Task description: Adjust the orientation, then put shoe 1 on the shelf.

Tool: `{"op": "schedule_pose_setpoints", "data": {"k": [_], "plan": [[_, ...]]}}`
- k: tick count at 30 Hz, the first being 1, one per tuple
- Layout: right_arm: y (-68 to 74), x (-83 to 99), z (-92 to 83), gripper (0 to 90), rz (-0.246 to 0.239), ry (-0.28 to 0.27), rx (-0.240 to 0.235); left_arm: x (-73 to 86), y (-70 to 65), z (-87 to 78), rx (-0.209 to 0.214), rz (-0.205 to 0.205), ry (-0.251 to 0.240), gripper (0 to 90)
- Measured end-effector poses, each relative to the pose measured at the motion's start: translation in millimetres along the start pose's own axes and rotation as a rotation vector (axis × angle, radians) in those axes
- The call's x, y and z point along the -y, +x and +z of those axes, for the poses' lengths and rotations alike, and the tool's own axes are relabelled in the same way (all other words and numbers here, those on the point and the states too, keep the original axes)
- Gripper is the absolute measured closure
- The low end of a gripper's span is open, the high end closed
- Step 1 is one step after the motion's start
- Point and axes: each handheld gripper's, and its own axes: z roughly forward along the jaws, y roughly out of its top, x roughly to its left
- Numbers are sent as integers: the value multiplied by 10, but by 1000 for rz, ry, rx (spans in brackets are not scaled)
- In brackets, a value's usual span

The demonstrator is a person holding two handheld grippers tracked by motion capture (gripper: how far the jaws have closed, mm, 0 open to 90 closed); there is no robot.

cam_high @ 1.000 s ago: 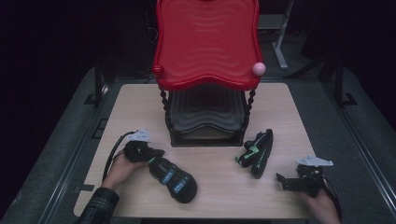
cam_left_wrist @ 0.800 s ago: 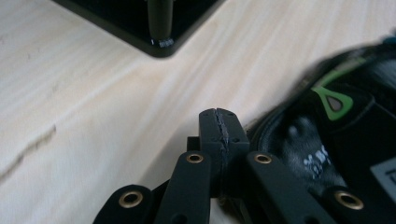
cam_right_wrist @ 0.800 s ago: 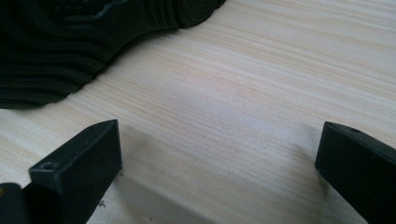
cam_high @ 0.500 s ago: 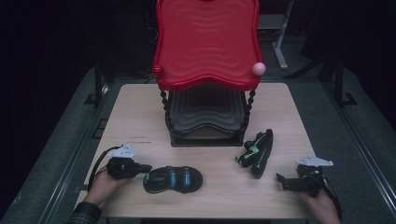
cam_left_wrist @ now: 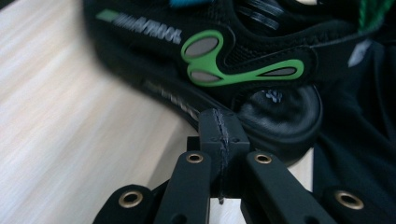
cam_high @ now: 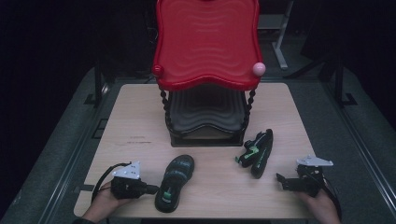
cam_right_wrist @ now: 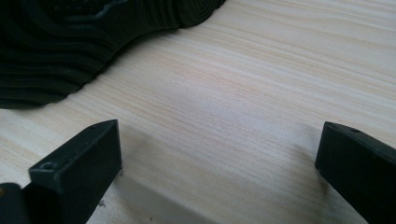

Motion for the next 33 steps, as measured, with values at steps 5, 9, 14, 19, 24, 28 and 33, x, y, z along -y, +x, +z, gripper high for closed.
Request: {"op": "schedule_pose_setpoints", "data": {"k": [5, 9, 14, 19, 24, 28, 33], "plan": [[0, 0, 0, 0, 0, 0, 0, -65, -57, 93, 35, 31, 13, 900], [0, 0, 0, 0, 0, 0, 0, -64, -56, 88, 18, 26, 23, 872], [0, 0, 0, 0, 0, 0, 0, -47, -20, -7, -5, -3, -13, 821], [0, 0, 0, 0, 0, 0, 0, -70, 3, -150, -46, -45, -74, 663], [0, 0, 0, 0, 0, 0, 0, -170, 8, -266, -60, -63, -153, 532], [0, 0, 0, 0, 0, 0, 0, -273, -10, -282, -63, -53, -190, 491], [0, 0, 0, 0, 0, 0, 0, -417, -20, -230, -65, -23, -233, 459]]}}
